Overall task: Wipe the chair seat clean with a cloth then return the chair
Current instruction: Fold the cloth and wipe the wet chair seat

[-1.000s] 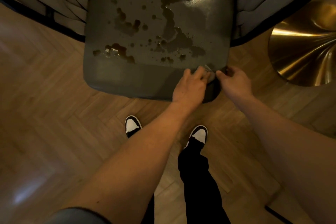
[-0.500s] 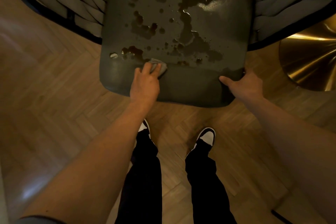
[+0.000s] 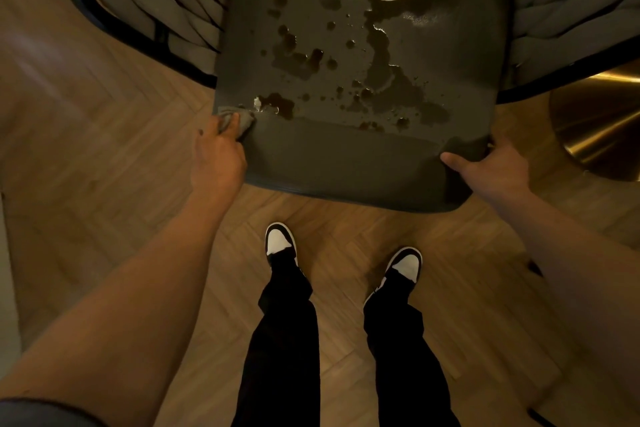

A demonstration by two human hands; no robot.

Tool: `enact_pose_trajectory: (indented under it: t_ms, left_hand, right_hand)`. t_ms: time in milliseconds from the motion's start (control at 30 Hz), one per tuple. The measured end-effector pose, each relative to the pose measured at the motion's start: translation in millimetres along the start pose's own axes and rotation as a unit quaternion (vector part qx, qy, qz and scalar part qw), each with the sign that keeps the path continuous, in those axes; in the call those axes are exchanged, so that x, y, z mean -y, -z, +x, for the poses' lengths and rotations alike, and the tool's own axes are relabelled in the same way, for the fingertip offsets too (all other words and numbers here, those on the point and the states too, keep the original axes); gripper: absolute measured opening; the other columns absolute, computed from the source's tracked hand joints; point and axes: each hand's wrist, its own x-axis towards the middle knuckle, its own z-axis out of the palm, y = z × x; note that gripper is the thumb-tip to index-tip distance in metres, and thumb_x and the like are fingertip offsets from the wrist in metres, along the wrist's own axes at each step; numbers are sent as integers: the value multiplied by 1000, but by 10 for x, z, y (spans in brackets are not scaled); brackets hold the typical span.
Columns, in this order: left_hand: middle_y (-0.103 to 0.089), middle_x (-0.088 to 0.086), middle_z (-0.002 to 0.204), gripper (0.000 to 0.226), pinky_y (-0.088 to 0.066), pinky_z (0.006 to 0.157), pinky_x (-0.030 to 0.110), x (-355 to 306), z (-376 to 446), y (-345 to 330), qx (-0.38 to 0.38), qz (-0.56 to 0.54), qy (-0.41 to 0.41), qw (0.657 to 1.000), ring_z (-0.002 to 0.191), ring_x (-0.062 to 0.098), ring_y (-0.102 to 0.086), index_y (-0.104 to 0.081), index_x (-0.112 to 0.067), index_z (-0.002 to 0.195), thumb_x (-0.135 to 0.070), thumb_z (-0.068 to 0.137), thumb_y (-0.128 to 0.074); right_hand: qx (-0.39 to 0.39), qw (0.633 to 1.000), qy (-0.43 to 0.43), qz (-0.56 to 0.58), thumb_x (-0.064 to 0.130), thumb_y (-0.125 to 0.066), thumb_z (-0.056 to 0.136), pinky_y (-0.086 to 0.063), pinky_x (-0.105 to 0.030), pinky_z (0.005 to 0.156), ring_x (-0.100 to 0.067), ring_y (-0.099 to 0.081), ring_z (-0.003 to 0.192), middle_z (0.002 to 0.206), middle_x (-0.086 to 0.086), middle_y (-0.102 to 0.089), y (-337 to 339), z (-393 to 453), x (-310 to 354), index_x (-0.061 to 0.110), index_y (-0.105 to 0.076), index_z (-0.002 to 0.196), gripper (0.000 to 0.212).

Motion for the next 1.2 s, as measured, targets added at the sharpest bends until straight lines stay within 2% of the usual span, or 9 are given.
enact_pose_trajectory:
  t_ms: [100, 233, 367, 633, 733, 833, 933, 1100, 1200]
  left_hand:
    - [-49, 22, 129, 40, -46, 93, 41, 171, 72, 118, -21, -10, 33, 999, 108, 42, -51, -56, -3, 129, -8, 91, -46]
    - [-48, 22, 132, 37, -30, 91, 3, 380, 166, 211, -30, -60, 106, 992, 120, 32, -49, -53, 8, 128, -4, 94, -43]
    - [-48, 25, 130, 41, -35, 97, 29, 178, 204, 172, -6, -100, 73, 992, 118, 37, -48, -55, -1, 134, -7, 95, -43]
    - [-49, 17, 132, 47, -37, 99, 33, -332, 40, 7, 5, -103, 0, 995, 115, 33, -50, -53, -8, 138, -15, 92, -42]
    - [-52, 15, 126, 47, -44, 97, 37, -634, -84, -140, 8, -111, -23, 994, 107, 33, -53, -56, -8, 134, -14, 90, -43]
    - [-52, 13, 127, 50, -46, 96, 41, -965, -189, -236, 11, -121, -36, 992, 105, 33, -54, -56, -8, 134, -17, 88, -42]
    - [-49, 11, 133, 47, -45, 97, 38, -1302, -279, -312, 25, -116, -52, 992, 106, 31, -52, -52, -9, 138, -13, 91, -46]
    - [-46, 10, 136, 49, -44, 95, 36, -1874, -443, -405, 50, -110, -81, 989, 105, 30, -49, -46, -11, 142, -15, 94, -47]
    - [-45, 9, 137, 49, -41, 94, 34, -2177, -537, -453, 65, -110, -109, 986, 106, 29, -47, -44, -12, 144, -18, 95, -47]
  right_hand:
    - [3, 1000, -7, -1, 47, -80, 83, -47, -43, 107, -31, -53, 135, 147, -7, -55, 4, -10, 9, 13, -43, 151, 84]
    - [10, 1000, -5, -2, 48, -80, 83, -47, -41, 106, -31, -53, 135, 146, -7, -56, 22, -22, 11, 13, -45, 149, 82]
    - [24, 999, 1, 27, 50, -74, 88, -46, -42, 106, -30, -53, 134, 145, -5, -57, 58, -51, -22, 17, -47, 149, 74]
    - [58, 994, -6, 96, 69, -51, 94, -45, -50, 109, -27, -56, 127, 136, -1, -62, 175, -19, -96, 26, -58, 140, 63]
    - [68, 990, -25, 123, 84, -45, 85, -48, -52, 107, -23, -60, 123, 132, 3, -64, 196, -6, -131, 29, -59, 139, 78]
    - [69, 987, -41, 140, 109, -37, 49, -46, -51, 109, -22, -58, 128, 139, 6, -62, 220, 47, -182, 34, -56, 141, 120]
    - [71, 984, -50, 156, 113, -31, 39, -48, -52, 106, -23, -61, 123, 136, 4, -63, 228, 141, -287, 33, -60, 137, 130]
    - [81, 979, -60, 178, 112, -31, 41, -54, -47, 99, -22, -67, 111, 126, 3, -67, 267, 160, -315, 30, -64, 130, 125]
    - [92, 971, -58, 215, 96, -35, 74, -55, -43, 99, -21, -66, 115, 127, 0, -68, 290, 87, -227, 23, -62, 135, 99]
